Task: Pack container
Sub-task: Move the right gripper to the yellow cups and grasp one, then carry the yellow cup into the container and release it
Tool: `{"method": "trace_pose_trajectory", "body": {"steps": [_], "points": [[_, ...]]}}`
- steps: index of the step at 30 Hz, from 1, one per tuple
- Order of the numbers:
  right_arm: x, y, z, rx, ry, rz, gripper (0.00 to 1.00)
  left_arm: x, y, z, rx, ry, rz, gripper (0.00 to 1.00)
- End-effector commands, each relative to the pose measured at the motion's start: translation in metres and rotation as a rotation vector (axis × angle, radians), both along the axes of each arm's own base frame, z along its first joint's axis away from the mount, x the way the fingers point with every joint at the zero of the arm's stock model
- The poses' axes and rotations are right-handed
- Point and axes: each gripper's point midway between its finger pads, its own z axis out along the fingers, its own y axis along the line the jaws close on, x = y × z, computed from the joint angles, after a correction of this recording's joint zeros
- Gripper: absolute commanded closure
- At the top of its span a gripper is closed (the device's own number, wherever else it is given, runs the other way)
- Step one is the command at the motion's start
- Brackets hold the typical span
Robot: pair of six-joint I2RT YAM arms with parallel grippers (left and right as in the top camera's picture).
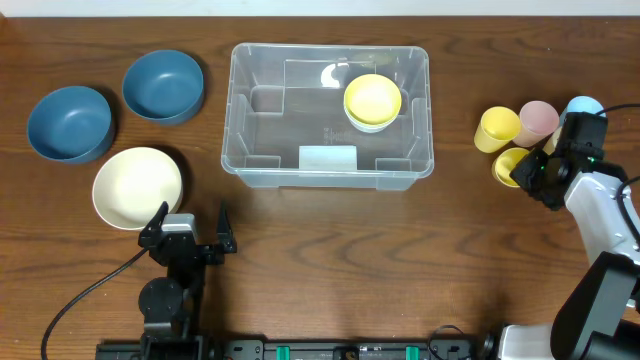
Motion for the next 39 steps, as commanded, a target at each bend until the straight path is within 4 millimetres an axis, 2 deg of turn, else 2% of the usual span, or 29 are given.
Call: {"method": "trace_pose_trajectory", "body": {"steps": [1, 5, 7, 9, 12, 14, 20, 24, 27, 29, 32, 35, 39], "points": [[-0.011, -0.002, -0.007, -0.015, 0.053, 0.016, 0.99, -0.001, 0.001, -0.016, 0.013, 0.050, 0.001, 0.02], [-0.022, 0.013, -0.003, 0.026, 0.086, 0.080, 0.99, -0.001, 0.001, -0.016, 0.013, 0.050, 0.001, 0.02], [-0.029, 0.026, 0.007, 0.061, 0.085, 0.129, 0.99, -0.001, 0.001, -0.016, 0.013, 0.050, 0.001, 0.02], [-0.035, 0.043, 0.025, 0.112, 0.063, 0.199, 0.99, -0.001, 0.001, -0.016, 0.013, 0.050, 0.001, 0.02], [-0.048, 0.069, 0.062, 0.187, 0.015, 0.304, 0.99, -0.001, 0.001, -0.016, 0.013, 0.050, 0.001, 0.02], [-0.058, 0.085, 0.095, 0.207, -0.035, 0.386, 0.99, -0.001, 0.001, -0.016, 0.013, 0.050, 0.001, 0.02], [-0.075, 0.123, 0.200, 0.112, -0.258, 0.579, 0.99, -0.001, 0.001, -0.016, 0.013, 0.050, 0.001, 0.02], [-0.070, 0.149, 0.253, 0.029, -0.382, 0.678, 0.99, -0.001, 0.001, -0.016, 0.013, 0.050, 0.001, 0.02], [-0.055, 0.165, 0.276, -0.015, -0.443, 0.716, 0.99, -0.001, 0.001, -0.016, 0.013, 0.050, 0.001, 0.02], [-0.038, 0.176, 0.282, -0.030, -0.469, 0.731, 0.99, -0.001, 0.001, -0.016, 0.013, 0.050, 0.001, 0.02], [-0.008, 0.196, 0.280, -0.027, -0.496, 0.763, 0.99, -0.001, 0.001, -0.016, 0.013, 0.050, 0.001, 0.02], [0.026, 0.218, 0.263, -0.007, -0.491, 0.790, 0.99, -0.001, 0.001, -0.016, 0.013, 0.050, 0.001, 0.02], [0.065, 0.248, 0.219, 0.026, -0.425, 0.827, 0.98, -0.001, 0.001, -0.016, 0.013, 0.050, 0.001, 0.02]]}}
